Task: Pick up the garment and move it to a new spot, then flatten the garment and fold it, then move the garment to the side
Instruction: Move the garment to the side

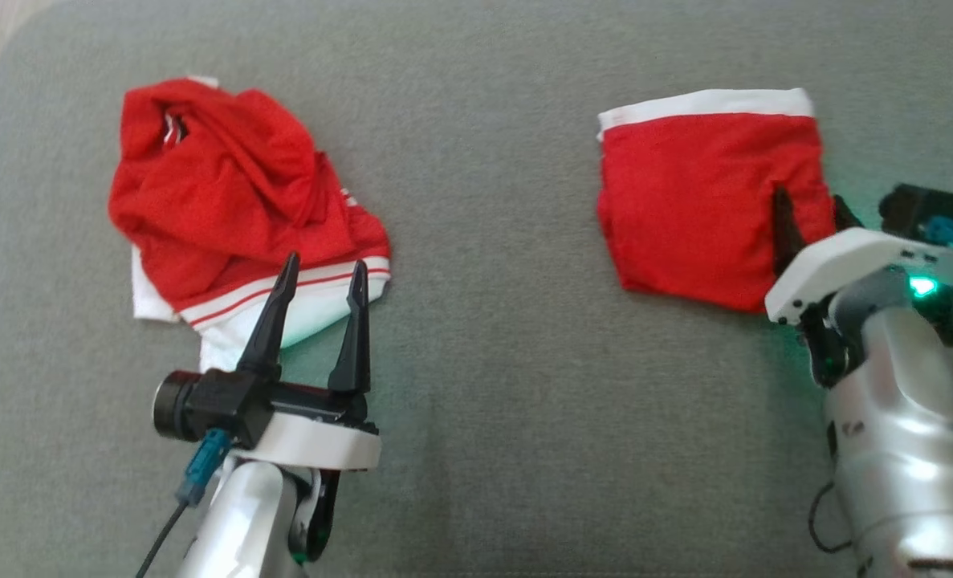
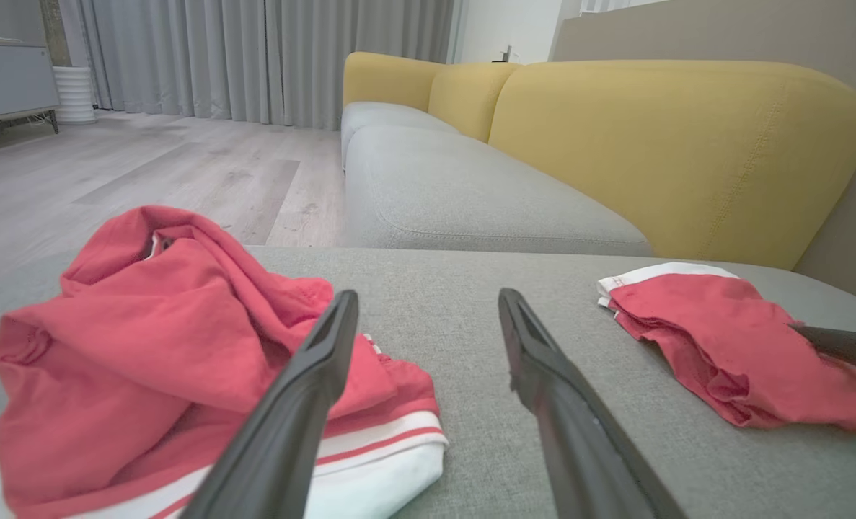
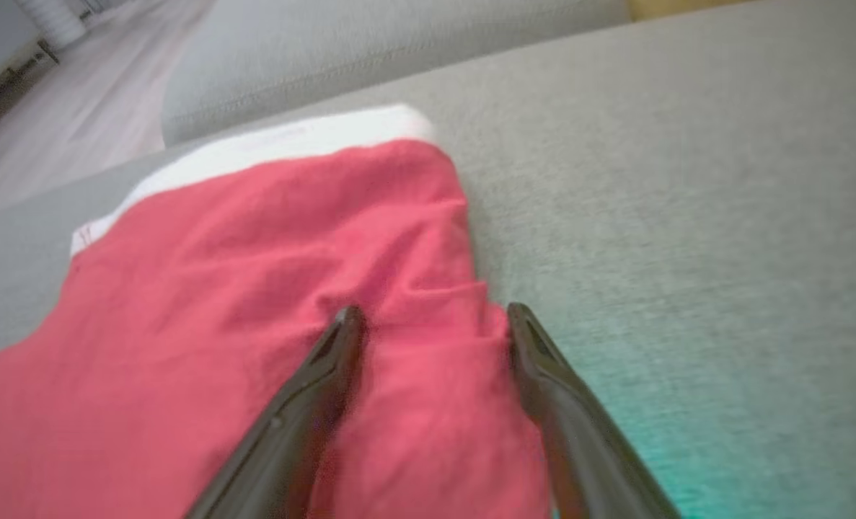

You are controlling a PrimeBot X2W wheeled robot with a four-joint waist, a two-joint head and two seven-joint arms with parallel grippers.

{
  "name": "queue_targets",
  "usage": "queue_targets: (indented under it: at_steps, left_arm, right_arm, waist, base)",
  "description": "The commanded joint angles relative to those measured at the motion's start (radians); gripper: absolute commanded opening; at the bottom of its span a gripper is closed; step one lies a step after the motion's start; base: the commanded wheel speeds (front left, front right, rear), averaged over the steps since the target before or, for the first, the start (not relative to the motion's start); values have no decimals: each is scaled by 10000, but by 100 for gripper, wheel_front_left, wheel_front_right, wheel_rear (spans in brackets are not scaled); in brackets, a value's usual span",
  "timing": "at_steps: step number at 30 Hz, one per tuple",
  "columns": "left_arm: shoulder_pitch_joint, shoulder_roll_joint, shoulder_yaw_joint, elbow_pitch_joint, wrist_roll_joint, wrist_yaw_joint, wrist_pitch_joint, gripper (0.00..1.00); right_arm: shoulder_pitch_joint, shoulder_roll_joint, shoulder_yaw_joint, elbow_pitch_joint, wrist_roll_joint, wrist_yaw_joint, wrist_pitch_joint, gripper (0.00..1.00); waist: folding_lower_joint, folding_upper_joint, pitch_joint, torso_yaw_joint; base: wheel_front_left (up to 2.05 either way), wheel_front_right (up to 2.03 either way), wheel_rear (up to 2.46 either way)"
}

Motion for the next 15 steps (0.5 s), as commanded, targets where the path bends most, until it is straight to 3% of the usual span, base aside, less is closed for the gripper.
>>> queue_targets:
  at_steps: [1, 3, 4, 6, 15]
  left_arm:
    - [-281, 38, 187, -285, -102, 50, -65, 100]
    - [-324, 38, 127, -292, -120, 76, -65, 100]
    - [-339, 38, 109, -297, -123, 84, -65, 100]
    - [-365, 38, 104, -294, -123, 95, -65, 100]
    - [-413, 38, 412, -303, -143, 154, -65, 100]
  right_arm:
    - [-432, 8, 174, -108, -155, -7, 84, 100]
    - [-687, 3, 163, 442, -367, -7, 447, 100]
    - [-792, -4, 223, 718, -429, -7, 660, 93]
    - [-979, -87, 477, 1186, -494, -7, 1003, 0]
    - [-1635, -1329, 2581, 1325, -642, -7, 427, 0]
  waist:
    - [-2, 0, 179, 185]
    - [-2, 0, 274, 264]
    - [-2, 0, 312, 292]
    - [-2, 0, 355, 322]
    - [-2, 0, 106, -164]
  base:
    - [0, 0, 0]
    - [0, 0, 0]
    - [0, 0, 0]
    - [0, 0, 0]
    - [0, 0, 0]
